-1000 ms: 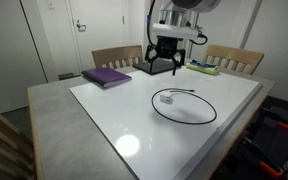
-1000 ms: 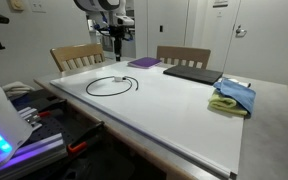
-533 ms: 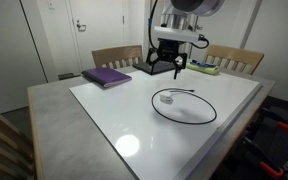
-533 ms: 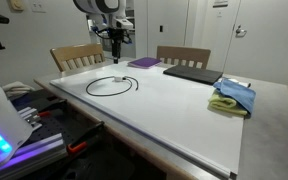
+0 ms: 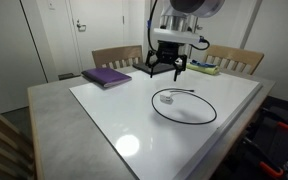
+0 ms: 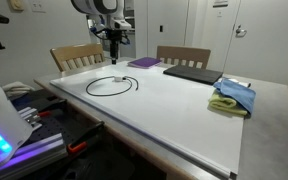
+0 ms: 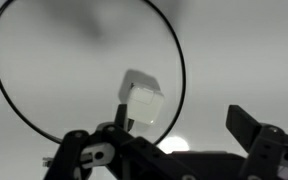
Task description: Move both ends of the charger to opposite sides
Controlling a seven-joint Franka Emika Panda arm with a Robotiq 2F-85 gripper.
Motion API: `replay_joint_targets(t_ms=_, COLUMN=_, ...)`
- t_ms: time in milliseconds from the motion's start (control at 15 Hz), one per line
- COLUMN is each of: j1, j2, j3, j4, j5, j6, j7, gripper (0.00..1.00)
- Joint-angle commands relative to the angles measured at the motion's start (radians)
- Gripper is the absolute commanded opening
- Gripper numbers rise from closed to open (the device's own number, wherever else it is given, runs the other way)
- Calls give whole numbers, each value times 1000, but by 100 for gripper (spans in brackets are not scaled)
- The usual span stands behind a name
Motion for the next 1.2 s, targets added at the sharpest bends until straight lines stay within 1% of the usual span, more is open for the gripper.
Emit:
replay_joint_targets(t_ms=0, j1=6, j2=5, j3=-2, j4=-29, j5=27, j6=20, j7=-48, gripper=100)
replay_joint_targets(t_ms=133, j1=9, j2=5, j3=-11, j4=-51, j5=14, j6=42, j7=-42, gripper=100)
replay_joint_targets(t_ms=267, j1=15, j2=17, j3=-21, j4=-71, j5=-11, j6=92, j7=-40, gripper=100)
replay_joint_targets(t_ms=533, j1=31, j2=60, j3=-39, j4=-103, j5=-46, j6=217, j7=-51, gripper=100)
replay_joint_targets(t_ms=733, j1=48, j2=109, j3=-49, j4=-112, j5=-46, j6=303, j7=-61, gripper=100)
replay_joint_targets(t_ms=867, j1=63, j2=124, j3=-63, j4=-115, j5=-42, j6=333, j7=-68, gripper=100)
replay_joint_targets(t_ms=1067, j1=94, j2=143, j3=-101, j4=-114, j5=-50, j6=372, j7=-67, gripper=100)
replay_joint_targets(t_ms=1133, j1=103, j2=150, j3=-112, j4=-113, j5=-50, j6=383, j7=-69, gripper=94)
